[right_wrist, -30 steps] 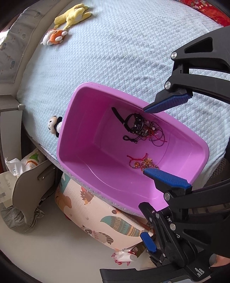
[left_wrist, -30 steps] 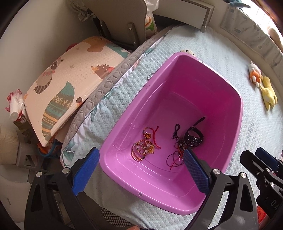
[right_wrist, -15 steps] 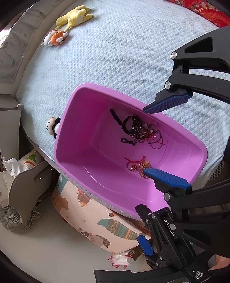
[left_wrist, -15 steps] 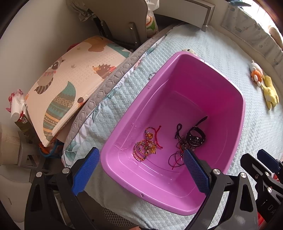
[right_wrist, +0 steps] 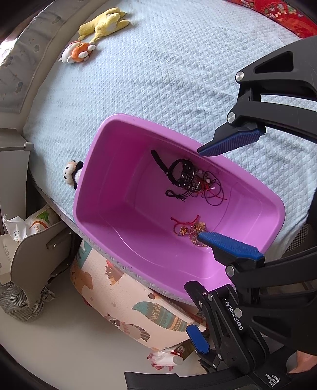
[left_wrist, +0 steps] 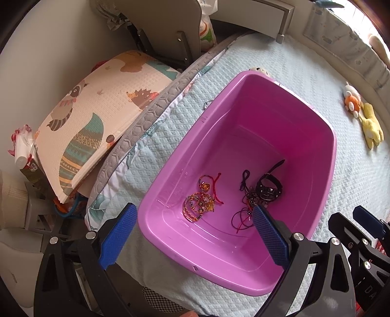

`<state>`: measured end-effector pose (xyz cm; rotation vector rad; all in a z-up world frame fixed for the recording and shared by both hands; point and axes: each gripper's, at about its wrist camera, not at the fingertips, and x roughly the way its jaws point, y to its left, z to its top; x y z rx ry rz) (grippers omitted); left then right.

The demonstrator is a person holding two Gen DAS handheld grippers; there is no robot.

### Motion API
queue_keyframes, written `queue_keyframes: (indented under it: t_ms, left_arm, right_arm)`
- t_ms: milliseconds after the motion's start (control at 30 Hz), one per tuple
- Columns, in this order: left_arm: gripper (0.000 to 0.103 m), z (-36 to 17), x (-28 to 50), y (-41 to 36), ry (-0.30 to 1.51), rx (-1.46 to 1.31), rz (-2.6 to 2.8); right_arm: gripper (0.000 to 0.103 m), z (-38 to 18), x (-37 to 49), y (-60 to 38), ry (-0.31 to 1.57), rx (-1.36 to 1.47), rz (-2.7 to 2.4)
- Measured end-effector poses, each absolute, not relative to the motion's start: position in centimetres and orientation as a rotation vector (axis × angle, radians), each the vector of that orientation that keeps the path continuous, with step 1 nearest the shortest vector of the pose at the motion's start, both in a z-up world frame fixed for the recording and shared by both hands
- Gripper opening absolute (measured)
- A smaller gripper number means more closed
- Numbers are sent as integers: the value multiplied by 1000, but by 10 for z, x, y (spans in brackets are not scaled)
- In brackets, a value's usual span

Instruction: Organize jewelry

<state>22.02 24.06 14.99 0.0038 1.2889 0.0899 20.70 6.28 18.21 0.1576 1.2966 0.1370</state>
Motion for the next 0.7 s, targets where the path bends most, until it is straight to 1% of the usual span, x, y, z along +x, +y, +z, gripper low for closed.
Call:
queue_keyframes:
  t_ms: [700]
  left_arm:
    - [94, 152, 222, 242, 1284, 12, 92]
  right_arm:
    - [62, 182, 204, 63, 1299, 154, 134]
